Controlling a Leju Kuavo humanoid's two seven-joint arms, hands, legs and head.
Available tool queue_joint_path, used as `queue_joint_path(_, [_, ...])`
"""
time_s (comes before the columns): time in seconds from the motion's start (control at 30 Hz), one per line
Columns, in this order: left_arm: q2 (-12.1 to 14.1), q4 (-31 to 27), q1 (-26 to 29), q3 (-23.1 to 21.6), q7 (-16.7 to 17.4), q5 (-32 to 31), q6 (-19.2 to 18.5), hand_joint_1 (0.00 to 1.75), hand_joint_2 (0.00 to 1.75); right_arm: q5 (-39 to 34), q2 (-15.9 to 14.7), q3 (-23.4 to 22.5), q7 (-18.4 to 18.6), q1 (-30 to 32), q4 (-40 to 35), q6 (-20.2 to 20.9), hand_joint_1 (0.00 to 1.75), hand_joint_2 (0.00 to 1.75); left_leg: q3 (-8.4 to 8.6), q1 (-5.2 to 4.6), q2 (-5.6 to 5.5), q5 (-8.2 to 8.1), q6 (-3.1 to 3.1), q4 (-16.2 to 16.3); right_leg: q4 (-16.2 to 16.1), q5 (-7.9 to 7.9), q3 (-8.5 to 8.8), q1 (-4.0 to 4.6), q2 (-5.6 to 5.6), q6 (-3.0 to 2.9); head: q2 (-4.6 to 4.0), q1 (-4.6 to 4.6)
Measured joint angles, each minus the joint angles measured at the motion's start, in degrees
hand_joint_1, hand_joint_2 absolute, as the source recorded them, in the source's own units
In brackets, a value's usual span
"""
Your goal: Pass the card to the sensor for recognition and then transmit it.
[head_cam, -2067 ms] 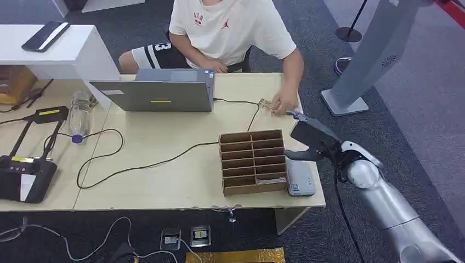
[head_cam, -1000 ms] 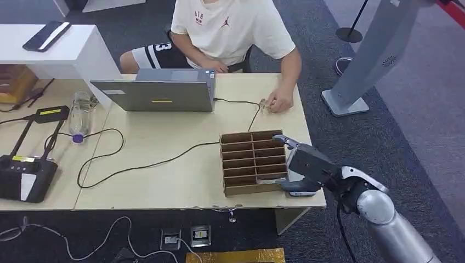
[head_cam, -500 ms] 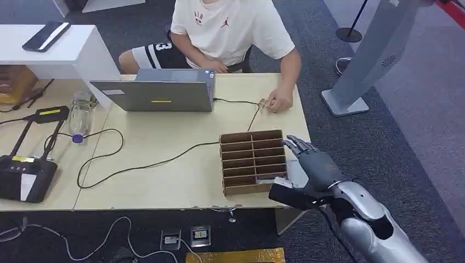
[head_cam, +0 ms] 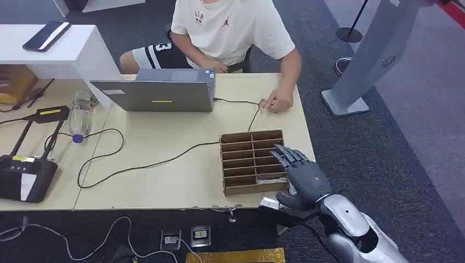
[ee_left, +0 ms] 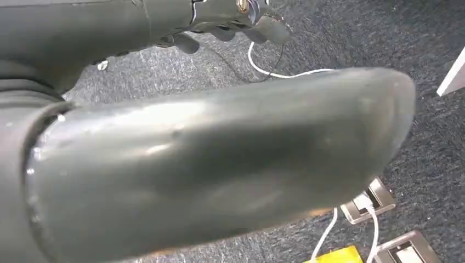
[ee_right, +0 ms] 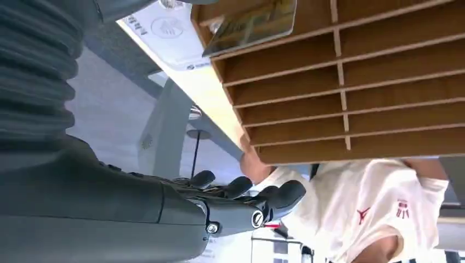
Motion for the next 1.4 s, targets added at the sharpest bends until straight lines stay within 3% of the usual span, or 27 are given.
queue_joint_path(0.43, [-0.13, 0.0, -0.01, 0.06, 0.0, -0.09, 0.02, 0.0, 0.0, -1.79, 0.46, 2.1, -0.09, -0.14, 2.23, -0.22, 0.0, 1.75, 0.0, 0.0, 0.0, 0.0, 0.0, 0.0, 0.0, 0.0, 0.0, 0.0, 0.0, 0.0, 0.0, 0.0])
queue_joint_path(0.87, [-0.66, 0.0, -0.01, 0.09, -0.02, -0.76, 0.7, 0.0, 0.0, -2.01, 1.31, 2.82, 1.2, -1.11, 5.33, -4.79, 0.0, 1.75, 0.0, 0.0, 0.0, 0.0, 0.0, 0.0, 0.0, 0.0, 0.0, 0.0, 0.0, 0.0, 0.0, 0.02])
queue_joint_path(1.37, [-0.9, 0.0, -0.03, 0.09, -0.02, -0.83, 0.61, 0.0, 0.0, -2.23, 1.88, 2.8, 1.44, -1.18, 7.89, -5.16, 0.0, 1.75, 0.0, 0.0, 0.0, 0.0, 0.0, 0.0, 0.0, 0.0, 0.01, 0.0, 0.0, 0.0, 0.0, 0.02])
queue_joint_path(1.4, [-0.9, 0.0, -0.03, 0.09, -0.02, -0.83, 0.59, 0.0, 0.0, -2.23, 1.92, 2.8, 1.44, -1.2, 8.04, -5.14, 0.44, 1.75, 0.0, 0.0, 0.0, 0.0, 0.0, 0.0, 0.0, 0.0, 0.01, 0.0, 0.0, 0.0, 0.0, 0.02])
